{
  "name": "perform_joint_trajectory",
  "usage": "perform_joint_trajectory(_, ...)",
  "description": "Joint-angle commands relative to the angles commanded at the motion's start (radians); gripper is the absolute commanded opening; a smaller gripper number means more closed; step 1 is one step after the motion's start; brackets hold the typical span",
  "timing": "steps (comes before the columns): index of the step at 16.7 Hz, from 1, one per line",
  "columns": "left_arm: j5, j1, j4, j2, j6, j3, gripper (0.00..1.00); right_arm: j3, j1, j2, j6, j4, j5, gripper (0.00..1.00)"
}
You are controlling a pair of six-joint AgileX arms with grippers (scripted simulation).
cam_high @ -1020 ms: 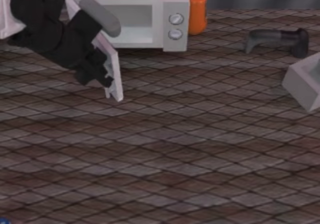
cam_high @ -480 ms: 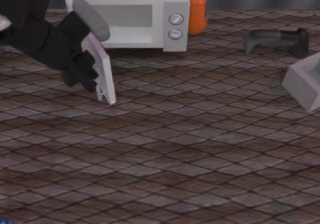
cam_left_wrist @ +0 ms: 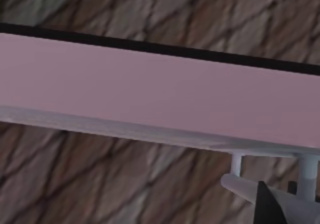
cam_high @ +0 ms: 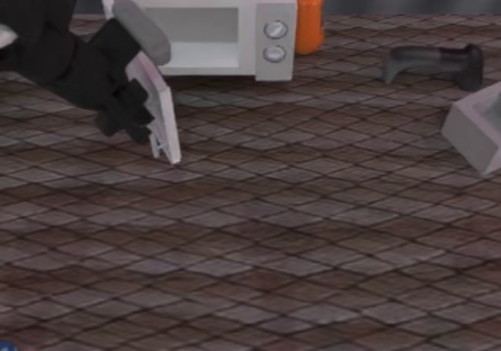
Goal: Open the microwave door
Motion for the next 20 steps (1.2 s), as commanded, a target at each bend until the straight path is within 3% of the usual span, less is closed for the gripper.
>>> perform_joint_trajectory(20, 0.009, 0.001, -0.006, 0.002, 0.013, -0.001, 0.00, 0.000, 0.000, 0.000, 0.000, 0.000, 0.000, 1.00)
